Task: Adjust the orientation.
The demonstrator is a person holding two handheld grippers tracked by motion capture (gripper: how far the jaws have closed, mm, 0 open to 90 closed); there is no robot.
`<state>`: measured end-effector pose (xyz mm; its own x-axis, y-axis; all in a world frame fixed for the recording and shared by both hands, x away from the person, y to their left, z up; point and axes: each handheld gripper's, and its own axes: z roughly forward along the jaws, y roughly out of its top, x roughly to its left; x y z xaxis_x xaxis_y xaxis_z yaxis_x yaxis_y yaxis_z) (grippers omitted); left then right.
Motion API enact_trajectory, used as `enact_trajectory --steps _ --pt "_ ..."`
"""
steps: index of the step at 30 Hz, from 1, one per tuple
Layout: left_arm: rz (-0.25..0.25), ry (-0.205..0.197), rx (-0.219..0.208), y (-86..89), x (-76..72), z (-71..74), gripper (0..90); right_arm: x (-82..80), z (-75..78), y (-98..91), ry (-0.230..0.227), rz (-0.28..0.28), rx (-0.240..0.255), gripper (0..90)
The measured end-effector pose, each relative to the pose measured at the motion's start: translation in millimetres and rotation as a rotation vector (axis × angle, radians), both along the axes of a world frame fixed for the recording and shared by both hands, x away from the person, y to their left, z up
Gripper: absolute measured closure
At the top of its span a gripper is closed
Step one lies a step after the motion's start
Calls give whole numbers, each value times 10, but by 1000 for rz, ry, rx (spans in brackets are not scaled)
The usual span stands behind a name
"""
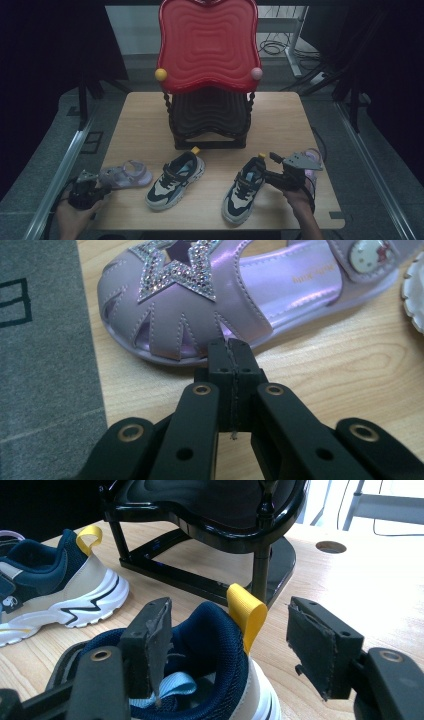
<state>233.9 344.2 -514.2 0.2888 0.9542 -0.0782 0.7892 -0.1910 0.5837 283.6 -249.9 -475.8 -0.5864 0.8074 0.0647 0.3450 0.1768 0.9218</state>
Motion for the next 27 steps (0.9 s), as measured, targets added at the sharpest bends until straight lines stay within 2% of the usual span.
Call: enact_trajectory --steps 10,27 --pt "24 2 -7 56 100 -5 900 4 -13 9 8 -1 -4 355" --pt "34 14 -4 93 306 -1 900 11 -36 33 14 4 -12 355"
